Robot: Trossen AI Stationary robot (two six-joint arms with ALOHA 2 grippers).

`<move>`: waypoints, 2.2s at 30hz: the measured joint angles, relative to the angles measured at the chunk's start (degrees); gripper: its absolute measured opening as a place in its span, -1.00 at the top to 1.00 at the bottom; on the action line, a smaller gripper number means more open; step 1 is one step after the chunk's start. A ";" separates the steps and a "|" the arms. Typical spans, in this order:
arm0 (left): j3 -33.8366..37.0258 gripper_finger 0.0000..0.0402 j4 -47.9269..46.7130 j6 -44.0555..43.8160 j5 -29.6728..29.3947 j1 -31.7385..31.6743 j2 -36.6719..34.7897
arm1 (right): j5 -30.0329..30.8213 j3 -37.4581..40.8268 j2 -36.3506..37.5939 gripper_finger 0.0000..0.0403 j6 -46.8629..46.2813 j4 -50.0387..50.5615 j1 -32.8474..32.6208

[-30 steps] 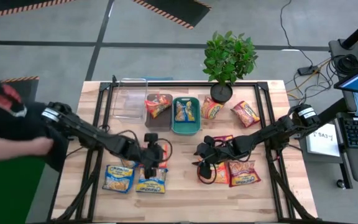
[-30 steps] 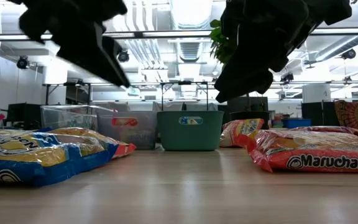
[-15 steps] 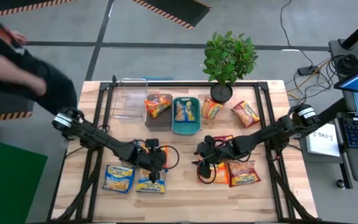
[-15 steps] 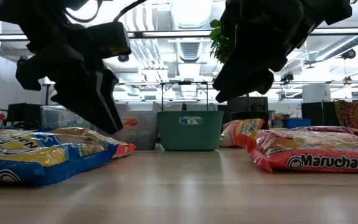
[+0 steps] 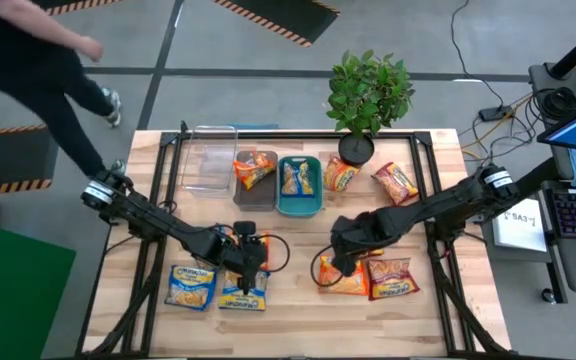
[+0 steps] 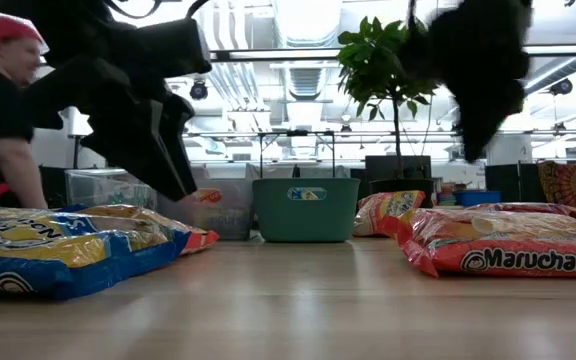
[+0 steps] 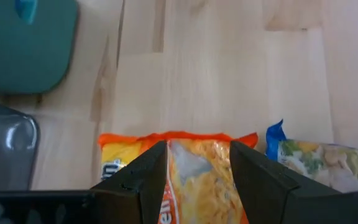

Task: Sort Maruchan noodles
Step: Put the red noodle pack into the transparent bin

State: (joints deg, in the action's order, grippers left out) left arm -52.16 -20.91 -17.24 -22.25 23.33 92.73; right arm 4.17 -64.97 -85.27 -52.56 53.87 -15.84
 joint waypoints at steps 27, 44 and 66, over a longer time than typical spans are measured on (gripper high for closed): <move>-1.27 0.22 -0.28 1.73 -2.72 0.63 -1.86 | 1.81 14.38 0.60 0.96 8.92 -48.81 -0.02; -1.36 0.22 20.60 6.35 -5.77 1.19 0.50 | 9.84 17.06 4.42 0.96 6.70 -22.57 0.73; -3.72 0.22 41.92 11.98 -6.35 -0.34 17.76 | 10.38 33.77 21.35 0.61 -10.31 -36.53 2.62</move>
State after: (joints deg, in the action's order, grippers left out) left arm -55.88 21.01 -5.26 -28.60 22.99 110.48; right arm 14.55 -31.20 -63.91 -62.87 17.34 -13.21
